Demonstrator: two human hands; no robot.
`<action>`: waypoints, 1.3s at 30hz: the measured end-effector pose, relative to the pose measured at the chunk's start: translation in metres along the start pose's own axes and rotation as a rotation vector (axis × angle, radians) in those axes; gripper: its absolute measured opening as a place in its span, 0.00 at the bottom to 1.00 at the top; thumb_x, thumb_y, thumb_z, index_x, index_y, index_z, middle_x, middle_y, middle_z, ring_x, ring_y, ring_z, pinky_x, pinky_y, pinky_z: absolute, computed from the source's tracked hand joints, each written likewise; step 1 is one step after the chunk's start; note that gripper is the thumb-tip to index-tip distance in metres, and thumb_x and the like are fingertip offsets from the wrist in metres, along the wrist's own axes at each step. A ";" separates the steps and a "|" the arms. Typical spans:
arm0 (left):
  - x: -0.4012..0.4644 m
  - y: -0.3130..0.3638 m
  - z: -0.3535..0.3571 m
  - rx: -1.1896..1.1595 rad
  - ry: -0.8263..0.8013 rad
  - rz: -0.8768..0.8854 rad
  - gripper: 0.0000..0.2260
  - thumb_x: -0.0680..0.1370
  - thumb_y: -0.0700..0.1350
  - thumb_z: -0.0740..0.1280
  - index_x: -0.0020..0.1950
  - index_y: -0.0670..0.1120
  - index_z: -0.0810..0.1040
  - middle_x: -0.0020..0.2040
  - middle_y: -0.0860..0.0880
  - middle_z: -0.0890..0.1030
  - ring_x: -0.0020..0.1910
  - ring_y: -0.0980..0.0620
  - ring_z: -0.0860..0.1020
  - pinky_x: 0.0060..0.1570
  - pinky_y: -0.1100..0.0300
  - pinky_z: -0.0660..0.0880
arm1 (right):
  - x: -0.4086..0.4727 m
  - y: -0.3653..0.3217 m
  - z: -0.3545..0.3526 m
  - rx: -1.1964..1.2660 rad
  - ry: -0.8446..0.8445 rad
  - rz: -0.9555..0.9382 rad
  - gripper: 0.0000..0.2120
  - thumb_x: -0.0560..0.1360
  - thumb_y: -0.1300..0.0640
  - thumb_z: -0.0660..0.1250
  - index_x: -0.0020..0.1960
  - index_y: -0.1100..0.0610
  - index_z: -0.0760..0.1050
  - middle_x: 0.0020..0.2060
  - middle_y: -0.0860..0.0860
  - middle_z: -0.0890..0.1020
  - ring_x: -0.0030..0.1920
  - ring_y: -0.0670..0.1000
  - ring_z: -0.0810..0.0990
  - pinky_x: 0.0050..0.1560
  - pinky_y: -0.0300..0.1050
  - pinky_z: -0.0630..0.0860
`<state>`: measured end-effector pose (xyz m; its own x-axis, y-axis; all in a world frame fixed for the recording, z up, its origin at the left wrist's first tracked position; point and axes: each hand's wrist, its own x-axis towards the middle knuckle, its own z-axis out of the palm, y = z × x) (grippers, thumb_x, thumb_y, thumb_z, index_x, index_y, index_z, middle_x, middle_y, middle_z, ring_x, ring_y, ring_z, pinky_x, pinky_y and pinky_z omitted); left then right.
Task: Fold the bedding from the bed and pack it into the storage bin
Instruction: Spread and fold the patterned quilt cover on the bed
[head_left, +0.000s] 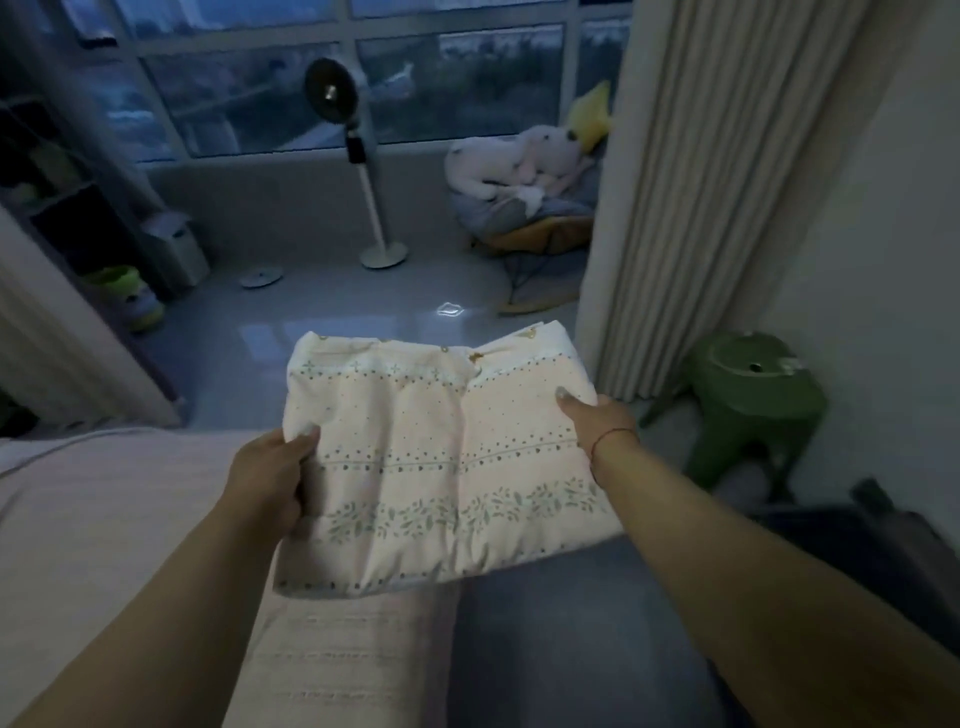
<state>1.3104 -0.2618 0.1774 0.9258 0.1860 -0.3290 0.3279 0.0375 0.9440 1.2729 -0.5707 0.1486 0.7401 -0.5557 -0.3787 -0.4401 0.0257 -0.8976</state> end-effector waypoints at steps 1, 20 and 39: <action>-0.004 -0.001 0.027 0.011 -0.054 -0.004 0.09 0.80 0.40 0.63 0.58 0.38 0.77 0.51 0.43 0.80 0.45 0.46 0.78 0.49 0.55 0.73 | 0.002 0.007 -0.028 0.026 0.050 0.019 0.30 0.71 0.42 0.69 0.65 0.61 0.72 0.62 0.57 0.77 0.59 0.60 0.77 0.62 0.56 0.74; -0.171 -0.179 0.422 0.404 -0.572 -0.218 0.05 0.77 0.39 0.68 0.45 0.37 0.78 0.43 0.40 0.81 0.43 0.42 0.79 0.45 0.51 0.78 | 0.031 0.201 -0.443 -0.110 0.437 0.286 0.29 0.77 0.45 0.62 0.71 0.61 0.65 0.66 0.60 0.72 0.64 0.62 0.72 0.64 0.53 0.69; -0.182 -0.336 0.558 0.705 -0.511 -0.368 0.06 0.76 0.42 0.68 0.40 0.43 0.77 0.48 0.38 0.81 0.50 0.37 0.79 0.52 0.43 0.78 | 0.131 0.315 -0.522 -0.217 0.429 0.451 0.19 0.78 0.51 0.63 0.59 0.65 0.75 0.57 0.61 0.79 0.54 0.57 0.77 0.49 0.43 0.69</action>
<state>1.1368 -0.8566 -0.0946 0.6569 -0.1779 -0.7326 0.4993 -0.6255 0.5996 0.9658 -1.0696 -0.0657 0.2105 -0.8130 -0.5429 -0.7852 0.1903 -0.5893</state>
